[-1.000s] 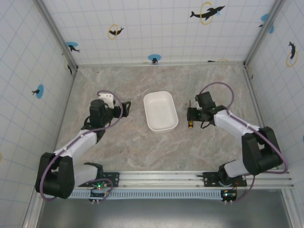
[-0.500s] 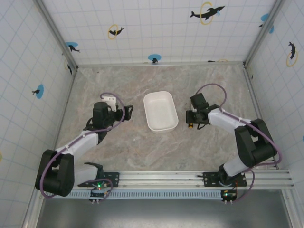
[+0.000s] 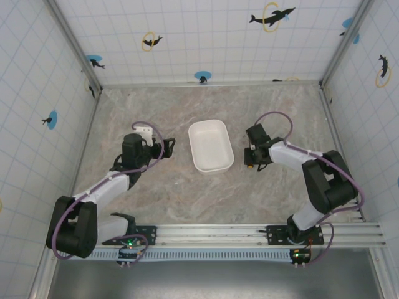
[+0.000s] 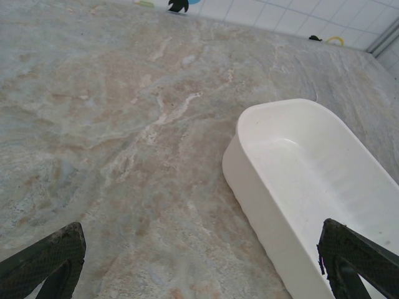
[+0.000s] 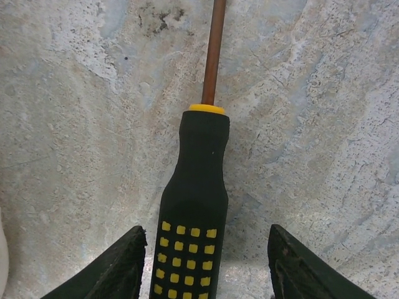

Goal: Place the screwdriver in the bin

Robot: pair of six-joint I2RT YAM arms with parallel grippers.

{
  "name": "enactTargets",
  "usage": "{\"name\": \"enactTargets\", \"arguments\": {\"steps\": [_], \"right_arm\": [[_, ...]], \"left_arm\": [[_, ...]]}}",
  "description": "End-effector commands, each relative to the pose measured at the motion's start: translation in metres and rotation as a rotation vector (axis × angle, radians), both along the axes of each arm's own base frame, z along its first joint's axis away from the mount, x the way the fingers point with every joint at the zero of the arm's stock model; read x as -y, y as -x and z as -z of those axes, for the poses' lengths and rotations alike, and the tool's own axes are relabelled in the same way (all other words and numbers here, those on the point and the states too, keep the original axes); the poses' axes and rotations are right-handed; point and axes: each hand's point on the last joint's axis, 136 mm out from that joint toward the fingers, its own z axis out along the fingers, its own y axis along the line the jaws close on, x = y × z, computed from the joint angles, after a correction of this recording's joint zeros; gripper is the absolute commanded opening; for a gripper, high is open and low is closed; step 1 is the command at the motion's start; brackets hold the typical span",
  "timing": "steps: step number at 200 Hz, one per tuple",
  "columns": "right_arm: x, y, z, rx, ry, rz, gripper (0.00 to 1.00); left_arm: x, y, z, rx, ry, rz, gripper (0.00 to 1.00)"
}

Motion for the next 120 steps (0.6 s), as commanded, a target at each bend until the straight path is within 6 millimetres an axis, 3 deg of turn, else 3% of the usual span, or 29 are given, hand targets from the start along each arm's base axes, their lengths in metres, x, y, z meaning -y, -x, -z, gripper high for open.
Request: {"name": "enactTargets", "arguments": {"steps": [1, 83, 120], "right_arm": [[-0.0045, -0.0089, -0.0052, 0.007, 0.011, -0.003, 0.52], [-0.0050, -0.0074, 0.0004, -0.015, 0.018, -0.009, 0.44], [-0.0056, -0.0057, 0.0039, -0.025, 0.020, -0.014, 0.35]], "left_arm": [[0.0024, 0.0005, -0.0017, -0.004, 0.005, -0.001, 0.98], [0.0025, 0.0017, -0.0061, 0.004, -0.006, 0.002, 0.98], [0.0016, 0.0027, -0.0053, 0.000, -0.005, 0.000, 0.98]]}}
